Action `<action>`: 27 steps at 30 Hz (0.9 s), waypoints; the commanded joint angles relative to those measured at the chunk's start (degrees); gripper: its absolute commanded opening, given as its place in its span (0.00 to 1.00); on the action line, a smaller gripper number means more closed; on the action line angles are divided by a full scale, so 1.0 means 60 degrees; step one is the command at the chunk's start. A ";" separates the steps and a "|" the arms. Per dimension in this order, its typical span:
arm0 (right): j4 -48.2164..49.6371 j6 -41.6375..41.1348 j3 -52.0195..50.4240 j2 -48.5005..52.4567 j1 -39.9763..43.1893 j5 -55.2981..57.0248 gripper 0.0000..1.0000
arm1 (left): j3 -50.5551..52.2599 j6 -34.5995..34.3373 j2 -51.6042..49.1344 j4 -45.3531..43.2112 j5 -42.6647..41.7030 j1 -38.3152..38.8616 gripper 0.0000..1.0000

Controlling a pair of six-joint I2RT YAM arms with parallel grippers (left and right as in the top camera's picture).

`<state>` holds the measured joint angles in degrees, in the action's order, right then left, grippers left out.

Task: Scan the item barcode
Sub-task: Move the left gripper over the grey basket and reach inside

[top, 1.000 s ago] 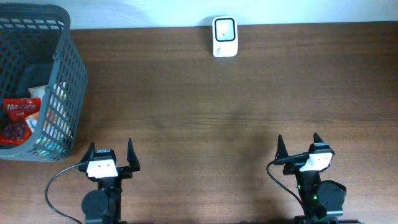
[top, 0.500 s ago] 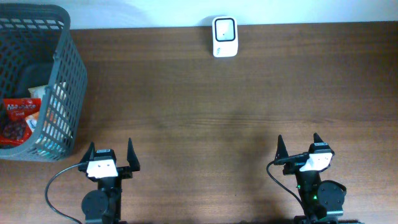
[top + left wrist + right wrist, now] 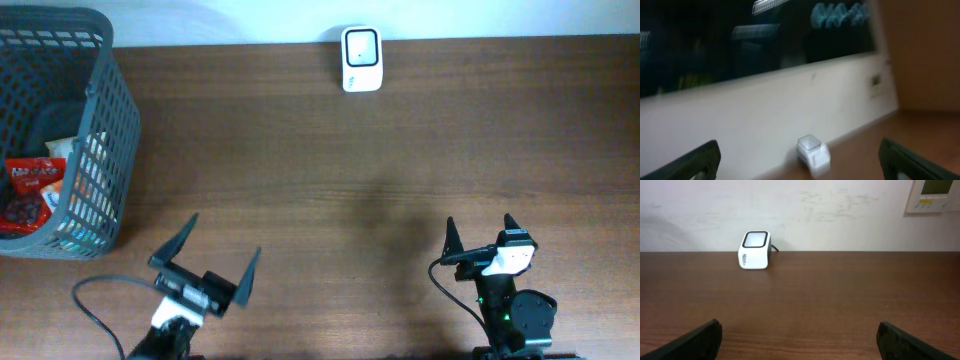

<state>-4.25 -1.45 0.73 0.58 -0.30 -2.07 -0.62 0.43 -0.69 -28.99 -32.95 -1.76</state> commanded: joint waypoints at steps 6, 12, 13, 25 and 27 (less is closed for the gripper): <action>-0.0018 -0.0044 -0.0069 -0.0062 0.0055 -0.0018 0.98 | -0.1599 0.1195 -0.0058 0.0160 -0.1155 -0.0047 0.99; -0.0018 -0.0044 -0.0069 -0.0062 0.0055 -0.0018 0.98 | -0.5515 0.2080 -0.1880 0.5566 0.2036 -0.0047 0.99; -0.0018 -0.0044 -0.0069 -0.0062 0.0055 -0.0018 0.98 | -0.6178 0.2492 -0.2371 0.6207 0.1847 -0.0047 0.99; -0.0018 -0.0044 -0.0069 -0.0062 0.0055 -0.0018 0.98 | -1.2353 0.2218 -0.7118 1.0058 0.3224 -0.0047 0.99; -0.0018 -0.0044 -0.0069 -0.0062 0.0055 -0.0018 0.98 | -1.4513 0.2229 -0.8717 1.2218 0.4878 -0.0047 0.99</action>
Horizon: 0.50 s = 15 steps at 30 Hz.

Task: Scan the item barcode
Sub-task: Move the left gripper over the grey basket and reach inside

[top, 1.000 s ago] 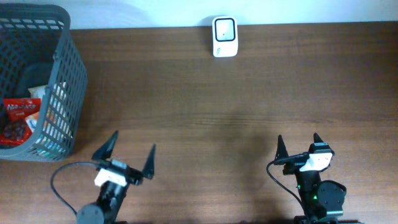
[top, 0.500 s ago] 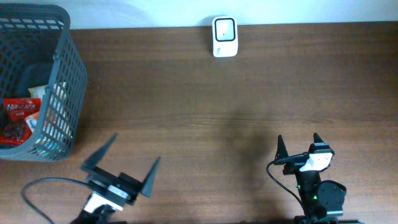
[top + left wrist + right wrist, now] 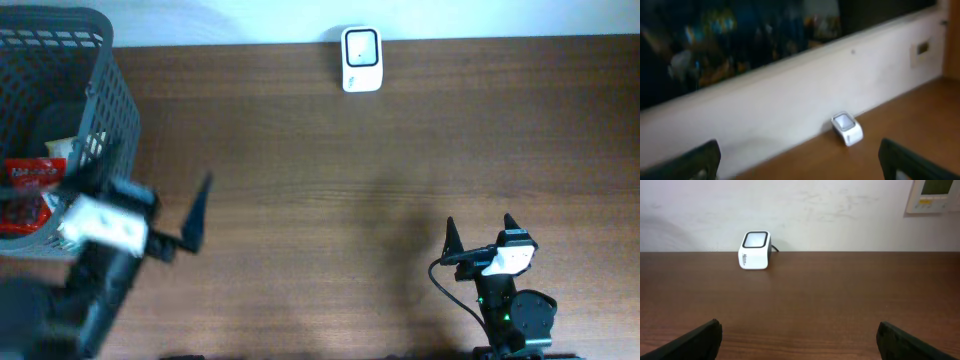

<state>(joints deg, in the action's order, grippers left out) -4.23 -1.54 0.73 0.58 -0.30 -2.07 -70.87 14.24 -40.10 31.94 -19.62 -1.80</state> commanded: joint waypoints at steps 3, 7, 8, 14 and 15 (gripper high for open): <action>-0.0022 -0.0029 -0.0069 -0.0062 0.0055 -0.0018 0.98 | -0.6131 -0.0073 -0.4543 0.4954 0.4830 -0.0040 0.99; -0.0022 -0.0029 -0.0069 -0.0062 0.0055 -0.0018 0.98 | -0.9322 -0.0171 -0.6819 0.6674 0.4568 -0.0044 0.99; -0.0022 -0.0029 -0.0069 -0.0062 0.0055 -0.0018 0.98 | -0.9745 -0.0827 -0.7162 0.6696 0.4991 -0.0076 0.99; -0.0022 -0.0029 -0.0069 -0.0062 0.0055 -0.0018 0.98 | -1.1617 -0.2849 -0.8790 0.6685 0.4116 -0.2572 0.99; -0.0022 -0.0029 -0.0069 -0.0062 0.0055 -0.0018 0.98 | -1.1701 -0.3180 -0.8998 0.6612 0.3847 -0.3264 0.99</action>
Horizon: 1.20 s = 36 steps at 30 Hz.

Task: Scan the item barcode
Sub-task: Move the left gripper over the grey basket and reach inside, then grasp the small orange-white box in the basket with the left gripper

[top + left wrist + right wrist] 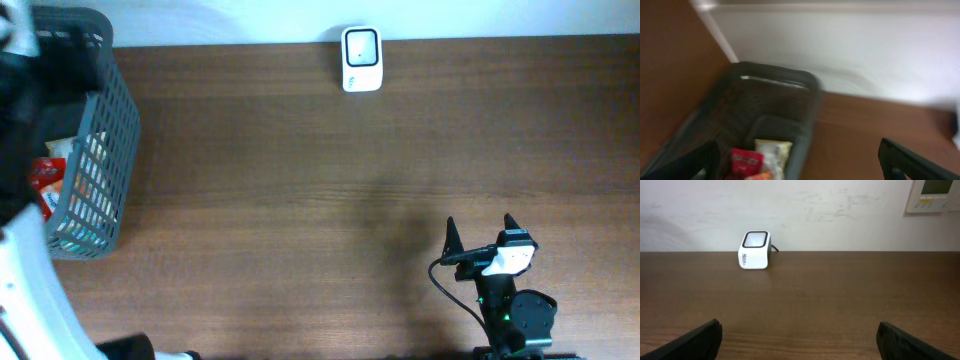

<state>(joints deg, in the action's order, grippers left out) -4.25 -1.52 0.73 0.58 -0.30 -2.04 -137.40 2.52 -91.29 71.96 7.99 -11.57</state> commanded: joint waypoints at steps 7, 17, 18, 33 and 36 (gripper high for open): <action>-0.0018 -0.0033 -0.0069 -0.0062 0.0055 -0.0022 0.98 | -0.0608 -0.1807 -0.1483 -0.0386 -0.1876 -0.4262 0.99; -0.0018 -0.0033 -0.0069 -0.0062 0.0055 -0.0022 0.98 | -0.0605 -0.1912 -0.3286 0.0051 -0.3238 -0.4645 0.99; -0.0018 -0.0033 -0.0069 -0.0062 0.0055 -0.0022 0.98 | -0.0605 -0.1912 -0.3632 0.0127 -0.3191 -0.4645 0.99; -0.0018 -0.0033 -0.0069 -0.0062 0.0055 -0.0022 0.98 | -0.0543 -0.1315 -0.5595 0.1002 -0.2506 -0.4408 1.00; -0.0018 -0.0033 -0.0069 -0.0062 0.0055 -0.0022 0.98 | -0.0543 -0.0867 -0.5727 0.1093 -0.2495 -0.4156 0.99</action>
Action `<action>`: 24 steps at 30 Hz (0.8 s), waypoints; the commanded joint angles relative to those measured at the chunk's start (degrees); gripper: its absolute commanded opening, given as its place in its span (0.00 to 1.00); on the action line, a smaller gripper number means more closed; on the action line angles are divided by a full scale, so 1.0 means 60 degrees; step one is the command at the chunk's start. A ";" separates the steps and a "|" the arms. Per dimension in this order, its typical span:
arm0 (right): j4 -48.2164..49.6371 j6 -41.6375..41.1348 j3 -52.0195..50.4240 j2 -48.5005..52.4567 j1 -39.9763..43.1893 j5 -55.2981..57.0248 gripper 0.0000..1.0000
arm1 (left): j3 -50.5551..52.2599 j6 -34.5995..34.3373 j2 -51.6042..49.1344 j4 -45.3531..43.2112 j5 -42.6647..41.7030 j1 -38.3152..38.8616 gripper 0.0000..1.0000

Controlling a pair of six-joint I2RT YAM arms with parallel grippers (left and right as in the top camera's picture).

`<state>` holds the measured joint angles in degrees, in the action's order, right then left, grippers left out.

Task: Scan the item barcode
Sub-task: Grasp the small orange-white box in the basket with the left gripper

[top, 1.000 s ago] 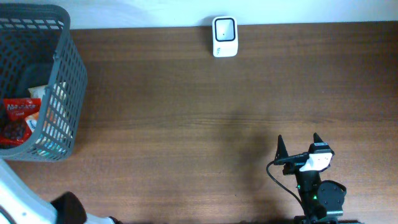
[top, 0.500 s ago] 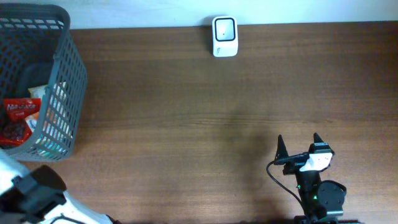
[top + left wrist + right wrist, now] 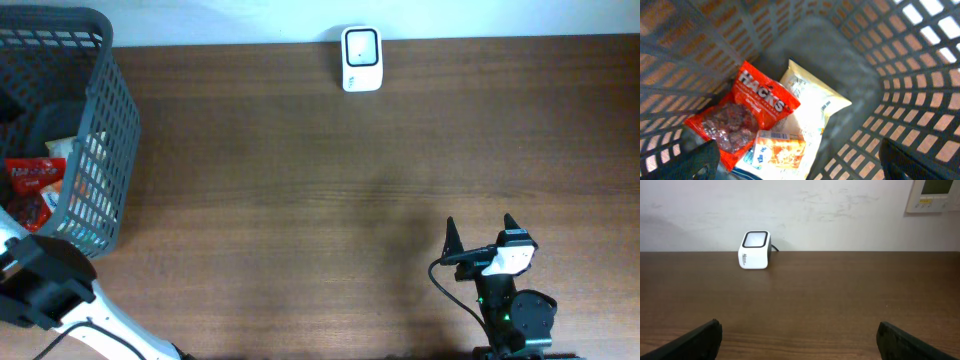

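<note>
Looking down in the left wrist view, my open left gripper hangs inside the grey mesh basket, over a heap of items. Below it lie a red Hacks bag, a cream packet and a small orange carton; nothing is between the fingers. The white barcode scanner stands at the table's far edge, also seen as the scanner in the right wrist view. My right gripper rests open near the front right, facing the scanner.
The basket fills the far left corner of the brown table; its tall mesh walls surround the left gripper. A link of the left arm shows at the lower left. A white wall runs behind the table.
The left wrist camera saw the basket from a distance and from above its rim; now it looks straight down inside it, close over the items. The right arm has not moved.
My left gripper stood open near the table's front left, facing the scanner. Then it was raised beside the basket, then high at the left edge with the basket ahead, and now it hangs inside the basket. The right gripper stayed open and still throughout.
</note>
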<state>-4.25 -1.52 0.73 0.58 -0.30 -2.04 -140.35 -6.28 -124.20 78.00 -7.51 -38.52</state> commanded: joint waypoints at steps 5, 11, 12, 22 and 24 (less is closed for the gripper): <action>-0.0018 -0.0033 -0.0069 -0.0062 0.0055 -0.0022 0.98 | 0.0153 0.0608 -0.0321 0.0102 0.1767 0.0856 0.96; -0.0018 -0.0033 -0.0069 -0.0062 0.0055 -0.0022 0.98 | 0.1140 0.0011 -0.0372 -0.0007 0.2659 0.0892 0.98; -0.0018 -0.0033 -0.0069 -0.0062 0.0055 -0.0022 0.99 | 0.1257 0.0011 -0.0372 -0.0055 0.2659 0.0892 0.98; -0.0018 -0.0033 -0.0069 -0.0062 0.0055 -0.0022 0.98 | 0.2579 0.0007 -0.0372 -0.0426 0.2656 0.0896 0.98; -0.0018 -0.0033 -0.0069 -0.0062 0.0055 -0.0022 0.98 | 0.2965 0.0011 -0.0372 -0.0568 0.2652 0.0885 0.98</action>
<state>-4.25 -1.54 0.73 0.58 -0.30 -2.04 -125.84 -5.63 -126.02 75.55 7.64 -32.95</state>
